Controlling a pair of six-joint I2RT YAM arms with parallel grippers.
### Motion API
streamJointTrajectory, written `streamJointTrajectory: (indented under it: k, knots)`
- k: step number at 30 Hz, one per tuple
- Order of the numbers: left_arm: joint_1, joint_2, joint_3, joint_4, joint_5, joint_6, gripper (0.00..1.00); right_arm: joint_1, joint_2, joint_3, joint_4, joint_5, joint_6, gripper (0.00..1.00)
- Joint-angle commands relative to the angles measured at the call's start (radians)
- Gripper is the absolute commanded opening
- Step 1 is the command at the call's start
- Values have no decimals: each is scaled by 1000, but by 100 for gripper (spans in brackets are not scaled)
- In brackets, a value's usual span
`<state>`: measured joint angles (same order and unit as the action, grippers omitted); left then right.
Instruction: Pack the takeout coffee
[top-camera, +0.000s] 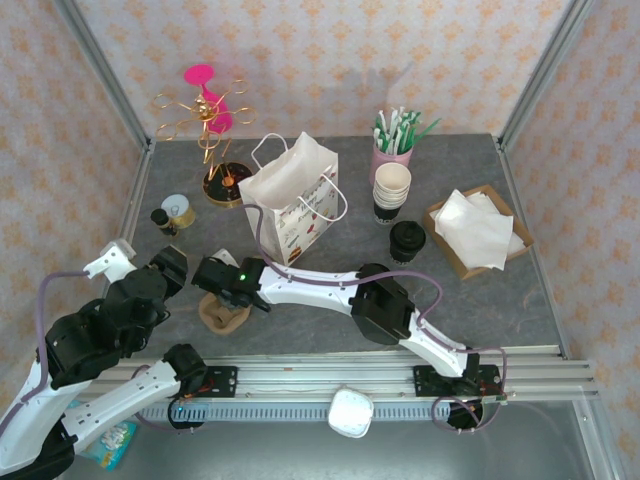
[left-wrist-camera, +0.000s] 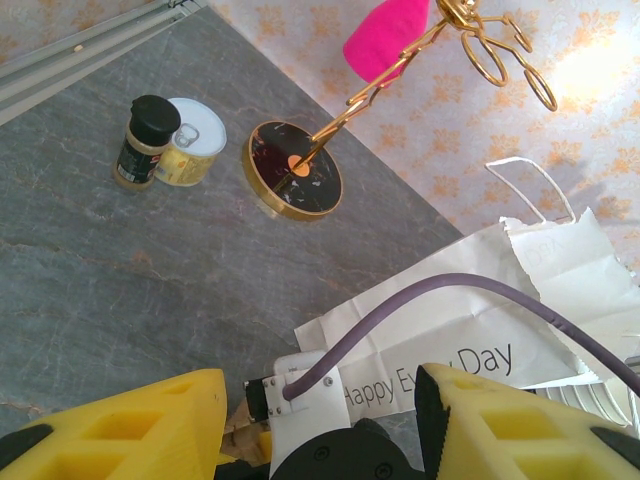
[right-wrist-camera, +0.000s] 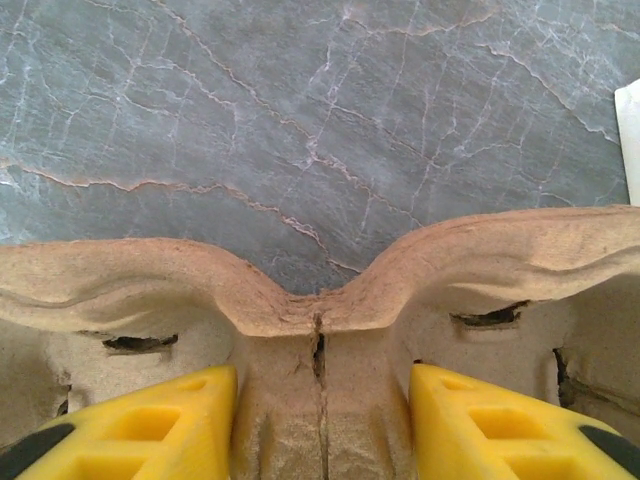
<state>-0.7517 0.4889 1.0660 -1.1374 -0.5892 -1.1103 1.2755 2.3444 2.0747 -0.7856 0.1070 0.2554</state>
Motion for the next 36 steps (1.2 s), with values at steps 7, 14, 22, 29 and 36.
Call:
streamJointTrajectory:
  k: [7, 14, 22, 29, 36]
  knots:
    - [6, -10, -5, -12, -24, -6, 54, -1, -46, 34, -87, 43, 95, 43]
    - [5, -6, -14, -7, -18, -2, 54, 0, -76, 30, -116, 26, 161, 42]
    - [5, -10, -41, -3, 1, -8, 55, -8, -160, -59, -117, 12, 249, 42]
    - [6, -7, -114, 36, 67, -23, 55, -19, -247, -187, -101, 6, 302, 43]
    - [5, -13, -236, 94, 185, -49, 56, -32, -347, -369, -24, -34, 348, 43]
